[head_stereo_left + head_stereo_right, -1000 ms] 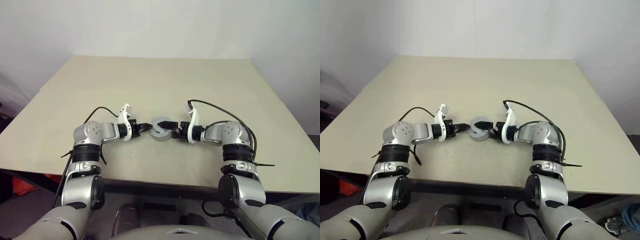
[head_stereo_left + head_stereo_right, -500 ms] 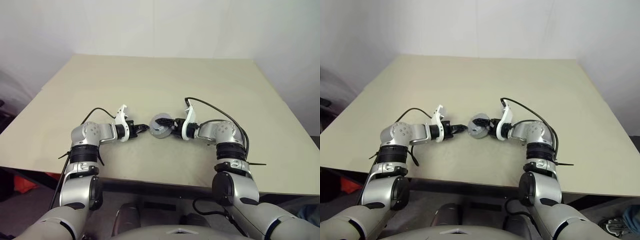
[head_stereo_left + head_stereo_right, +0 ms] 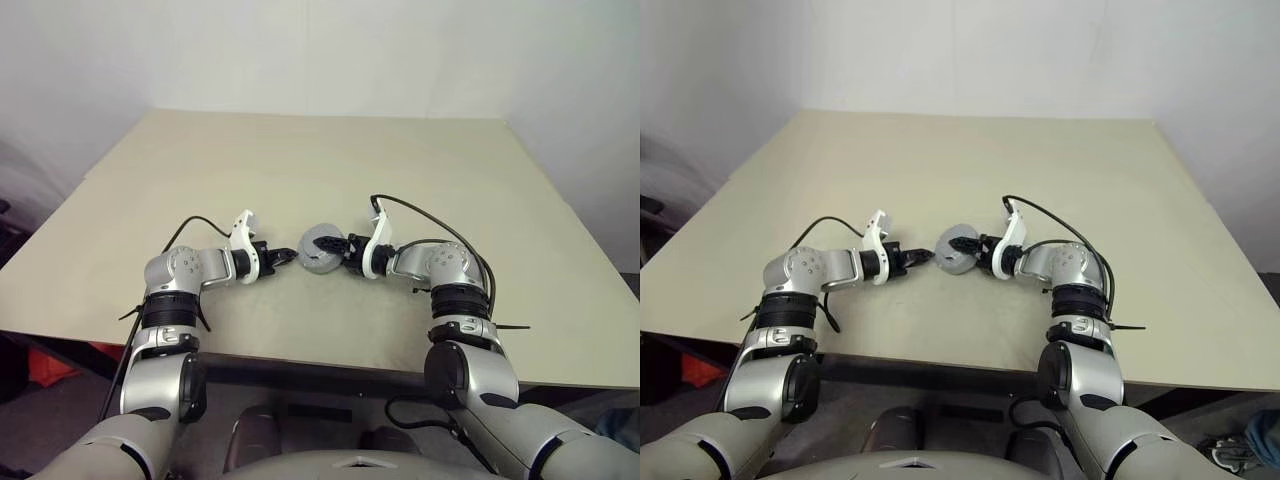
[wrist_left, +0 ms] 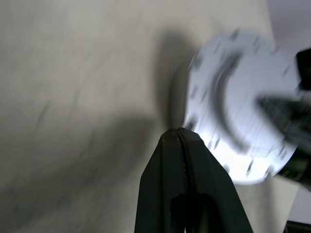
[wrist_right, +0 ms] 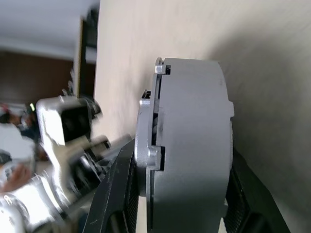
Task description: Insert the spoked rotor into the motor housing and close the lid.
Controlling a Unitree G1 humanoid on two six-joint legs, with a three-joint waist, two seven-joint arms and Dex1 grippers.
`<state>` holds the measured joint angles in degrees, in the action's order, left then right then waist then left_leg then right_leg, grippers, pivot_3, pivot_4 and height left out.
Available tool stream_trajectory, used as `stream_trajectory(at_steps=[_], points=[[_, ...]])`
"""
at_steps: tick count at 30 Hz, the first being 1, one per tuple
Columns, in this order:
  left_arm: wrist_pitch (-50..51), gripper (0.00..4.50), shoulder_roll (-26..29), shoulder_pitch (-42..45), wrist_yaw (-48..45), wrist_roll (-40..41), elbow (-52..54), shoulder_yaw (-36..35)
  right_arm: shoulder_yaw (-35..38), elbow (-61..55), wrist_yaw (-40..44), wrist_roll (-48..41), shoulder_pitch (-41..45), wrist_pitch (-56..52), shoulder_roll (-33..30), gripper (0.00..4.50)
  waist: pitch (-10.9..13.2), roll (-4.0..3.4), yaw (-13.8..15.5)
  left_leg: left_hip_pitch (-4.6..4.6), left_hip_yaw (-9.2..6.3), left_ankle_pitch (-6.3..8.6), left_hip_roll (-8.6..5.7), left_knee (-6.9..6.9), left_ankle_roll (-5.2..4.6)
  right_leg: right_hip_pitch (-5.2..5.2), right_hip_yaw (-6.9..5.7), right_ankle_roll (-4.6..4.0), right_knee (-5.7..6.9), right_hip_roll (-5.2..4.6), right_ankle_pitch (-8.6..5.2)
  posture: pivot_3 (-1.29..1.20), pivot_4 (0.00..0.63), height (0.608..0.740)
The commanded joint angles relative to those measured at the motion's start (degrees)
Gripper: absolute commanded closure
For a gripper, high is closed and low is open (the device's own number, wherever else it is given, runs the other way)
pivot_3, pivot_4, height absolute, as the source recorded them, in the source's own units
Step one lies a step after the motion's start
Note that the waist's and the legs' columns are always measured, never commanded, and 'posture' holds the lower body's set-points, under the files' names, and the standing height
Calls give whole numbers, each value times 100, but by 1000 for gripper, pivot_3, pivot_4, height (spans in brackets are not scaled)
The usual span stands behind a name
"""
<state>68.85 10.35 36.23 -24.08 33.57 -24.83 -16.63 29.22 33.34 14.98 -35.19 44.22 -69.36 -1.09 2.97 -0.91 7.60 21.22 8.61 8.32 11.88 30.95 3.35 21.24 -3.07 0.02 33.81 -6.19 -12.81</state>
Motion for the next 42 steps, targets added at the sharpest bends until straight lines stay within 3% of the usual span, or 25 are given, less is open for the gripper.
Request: stream_trajectory(at_steps=[1,7,13,17,22,27,33,42], points=[[-351,4500,9,11,-38,158,157,-275,722,88,-356,-612,627,373,43,2436,12,10,-3,12,0,-1,1,0,2,9,0,1,0,0,2,0,0,740],[-790,4500,2,-194,-110,291,531,-469,1599,362,-1076,-1467,1372,573,351,2436,13,12,-55,120,-1,-41,6,2,51,131,-1,-26,10,10,72,0,0,740],[-1168,4500,68,-255,60,582,889,-959,1519,-84,-1079,-2280,1384,-420,453,2436,13,13,-42,200,-4,-22,30,27,-8,192,-8,-23,11,43,76,0,0,740],[-1272,3665,212,-310,-75,873,1182,-1163,1328,-388,-1054,-2525,1219,-945,427,2436,13,13,-19,206,-4,-8,49,37,-7,193,-7,-23,10,61,76,0,0,740],[-1061,2014,479,-391,-284,1373,1394,-1356,1156,-514,-1074,-2522,1072,-1058,361,2436,13,13,9,191,-3,-15,69,66,10,185,-2,-23,51,68,75,0,0,740],[234,394,463,-398,-230,2468,1264,-1657,1042,-539,-1037,-2556,1055,-1060,332,2436,13,13,4,185,-3,-32,92,117,41,187,6,-29,98,81,70,0,0,740],[886,394,125,-351,-103,3098,1118,-1579,938,-742,-1003,-2689,996,-1213,372,2436,13,13,5,178,-3,-63,96,122,92,185,10,-42,111,82,76,0,0,740],[597,394,-175,-1,65,3626,597,-1850,790,-1055,-1075,-2838,790,-1394,371,2436,13,14,17,179,-4,-71,97,126,103,184,12,-55,107,83,107,0,0,740]])
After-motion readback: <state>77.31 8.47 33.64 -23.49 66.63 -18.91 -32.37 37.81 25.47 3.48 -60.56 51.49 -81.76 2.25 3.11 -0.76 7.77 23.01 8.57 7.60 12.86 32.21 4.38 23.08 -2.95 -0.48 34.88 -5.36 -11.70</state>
